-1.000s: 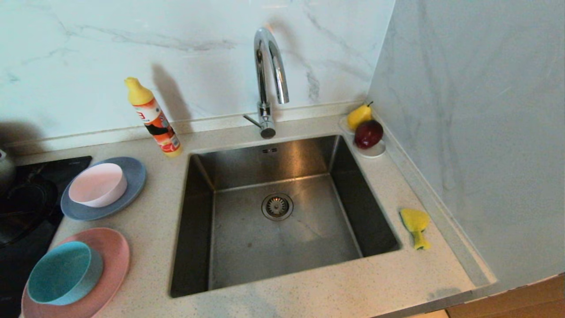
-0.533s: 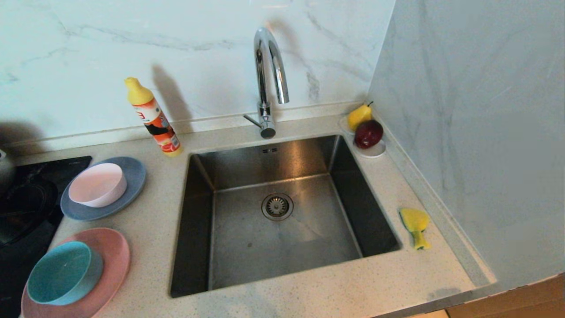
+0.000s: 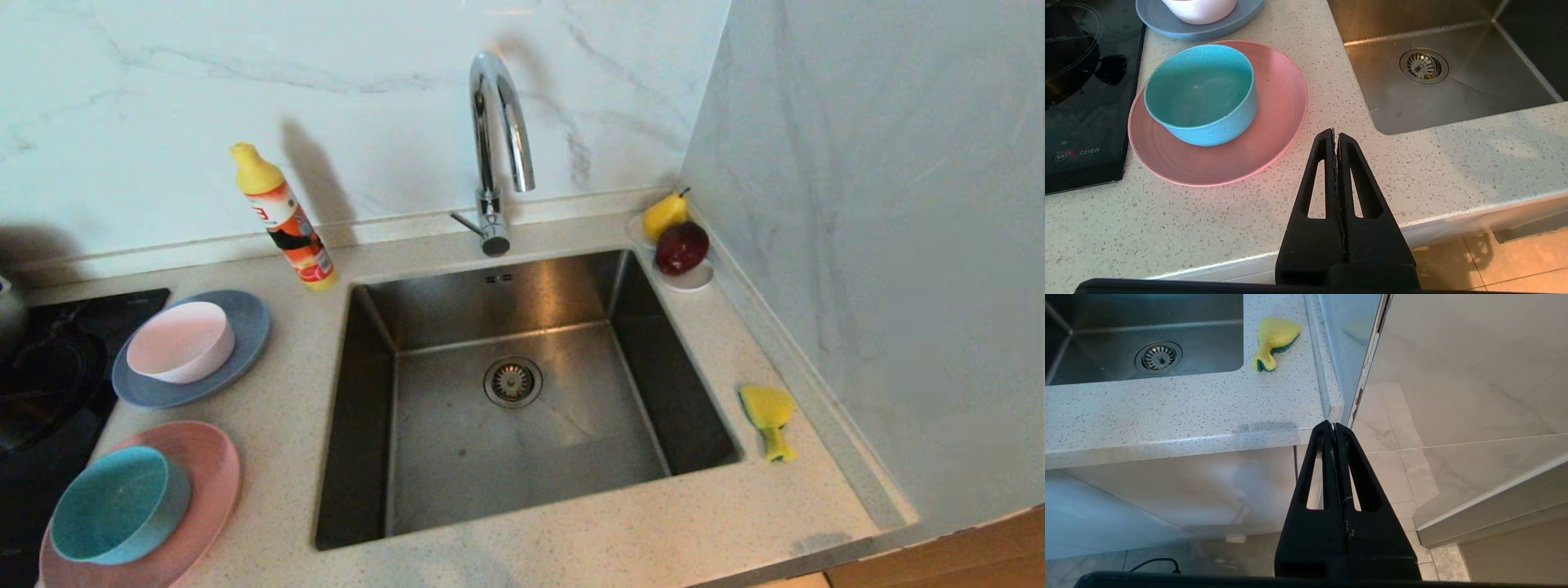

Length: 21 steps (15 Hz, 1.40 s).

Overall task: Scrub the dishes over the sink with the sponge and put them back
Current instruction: Turn on the faucet

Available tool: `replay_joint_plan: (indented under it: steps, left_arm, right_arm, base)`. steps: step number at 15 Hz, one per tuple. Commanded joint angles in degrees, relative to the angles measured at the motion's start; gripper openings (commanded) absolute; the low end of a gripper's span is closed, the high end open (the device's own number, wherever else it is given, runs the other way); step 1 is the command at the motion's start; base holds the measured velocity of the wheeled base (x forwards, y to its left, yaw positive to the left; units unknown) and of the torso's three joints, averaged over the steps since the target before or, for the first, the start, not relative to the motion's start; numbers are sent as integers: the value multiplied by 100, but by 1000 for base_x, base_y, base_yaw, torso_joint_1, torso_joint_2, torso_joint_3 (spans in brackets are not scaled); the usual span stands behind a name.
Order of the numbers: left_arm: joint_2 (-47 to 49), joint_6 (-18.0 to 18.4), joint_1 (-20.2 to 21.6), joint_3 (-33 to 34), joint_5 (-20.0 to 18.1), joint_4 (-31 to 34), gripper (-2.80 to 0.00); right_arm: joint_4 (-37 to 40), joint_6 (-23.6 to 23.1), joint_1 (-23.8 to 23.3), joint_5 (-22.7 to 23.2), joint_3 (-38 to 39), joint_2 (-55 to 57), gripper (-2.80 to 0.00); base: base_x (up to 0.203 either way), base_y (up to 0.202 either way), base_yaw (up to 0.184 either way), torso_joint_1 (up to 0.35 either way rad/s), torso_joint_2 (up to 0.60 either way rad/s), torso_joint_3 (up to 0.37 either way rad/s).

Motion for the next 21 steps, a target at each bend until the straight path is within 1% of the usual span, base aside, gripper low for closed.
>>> replay_joint_plan:
  steps: [1, 3, 5, 7, 10, 12, 14, 17, 18, 21]
  left_arm:
    - [16, -10, 0, 29, 28, -32, -280]
    - [16, -28, 0, -233, -9, 10, -280]
    - [76, -34, 0, -929, -159, 313, -280]
    - [442, -57, 0, -1706, -396, 654, -280]
    - [1767, -271, -29, -2610, -561, 759, -280]
    - [2826, -480, -40, -3249, -743, 727, -280]
    - [4006, -617, -43, -3844, -895, 678, -280]
    - [5672, -749, -47, -4709, -1070, 351, -280]
    - [6225, -864, -48, -5099, -1187, 227, -280]
    - [7660, -1364, -51, -6166, -1671, 14, -280]
  right_arm:
    - [0, 2, 1, 3, 0, -2, -280]
    - [0, -2, 1, 3, 0, -2, -280]
    - [0, 2, 1, 3, 0, -2, -280]
    - [0, 2, 1, 3, 0, -2, -280]
    - [0, 2, 1, 3, 0, -2, -280]
    - [0, -6, 1, 3, 0, -2, -280]
    - [0, 2, 1, 3, 0, -2, -280]
    - [0, 2, 1, 3, 0, -2, -280]
    - [0, 2, 1, 3, 0, -2, -280]
    - [0, 2, 1, 3, 0, -2, -280]
  base:
    - [0, 0, 0, 0, 0, 0]
    - [0, 0, 0, 0, 0, 0]
    - [0, 0, 0, 0, 0, 0]
    - [0, 0, 0, 0, 0, 0]
    - [0, 0, 0, 0, 0, 0]
    - [0, 0, 0, 0, 0, 0]
    - [0, 0, 0, 0, 0, 0]
    - [0, 0, 0, 0, 0, 0]
    - [0, 0, 0, 0, 0, 0]
    - [0, 0, 0, 0, 0, 0]
